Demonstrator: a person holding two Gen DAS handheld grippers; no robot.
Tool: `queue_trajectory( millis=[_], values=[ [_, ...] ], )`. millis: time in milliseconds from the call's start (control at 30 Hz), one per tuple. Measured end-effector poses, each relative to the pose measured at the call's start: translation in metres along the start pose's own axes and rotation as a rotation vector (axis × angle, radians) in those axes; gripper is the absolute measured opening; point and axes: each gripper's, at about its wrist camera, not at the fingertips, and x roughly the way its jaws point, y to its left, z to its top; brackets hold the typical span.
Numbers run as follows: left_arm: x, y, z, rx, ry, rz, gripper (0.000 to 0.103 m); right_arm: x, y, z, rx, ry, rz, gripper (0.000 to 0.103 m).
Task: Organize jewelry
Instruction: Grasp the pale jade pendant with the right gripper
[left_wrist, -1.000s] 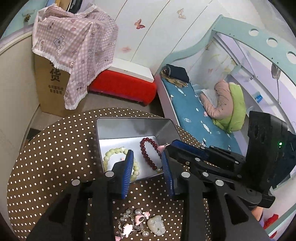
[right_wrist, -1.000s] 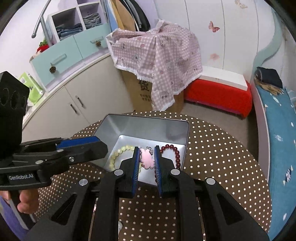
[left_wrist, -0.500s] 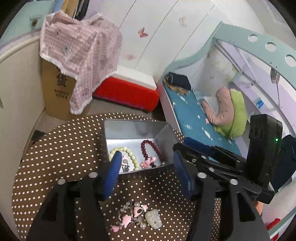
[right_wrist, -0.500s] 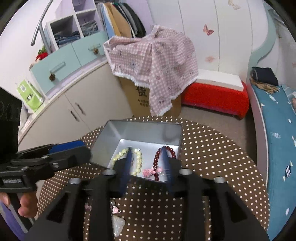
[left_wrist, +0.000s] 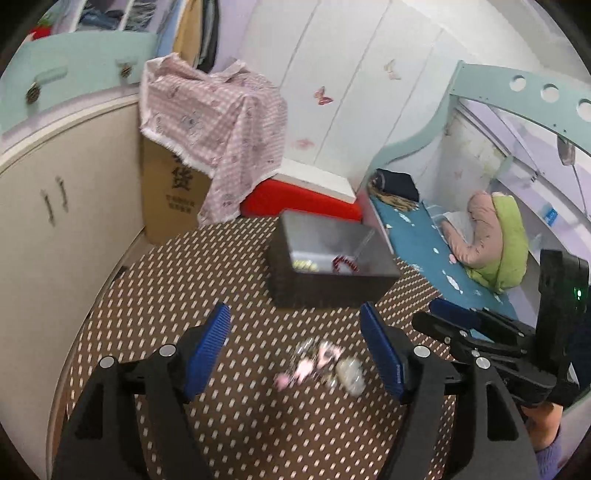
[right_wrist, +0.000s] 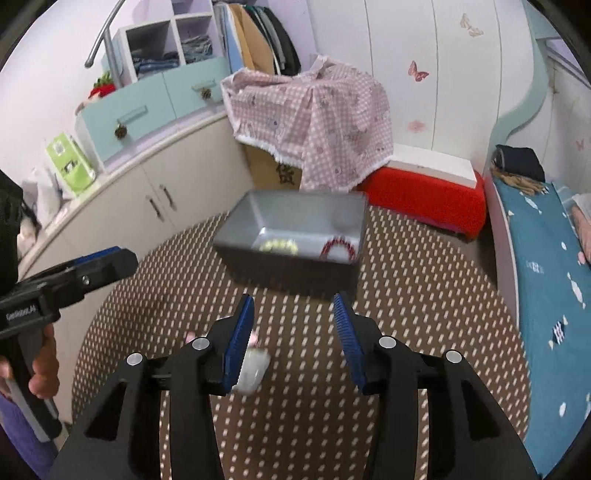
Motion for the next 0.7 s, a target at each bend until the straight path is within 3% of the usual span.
queue_trajectory(
  millis=[333,700],
  values=[
    [0.0,0.02,-0.044,-0.032,0.043,0.067,0.07,0.03,0.023,-0.041,-0.034,0.108,-0.029,0.045],
    [0.01,0.013,-0.066,0.04,0.074,0.064,0.07,0.055,0.039,-0.045,-0.056,0.155,-0.051,0.045]
  ],
)
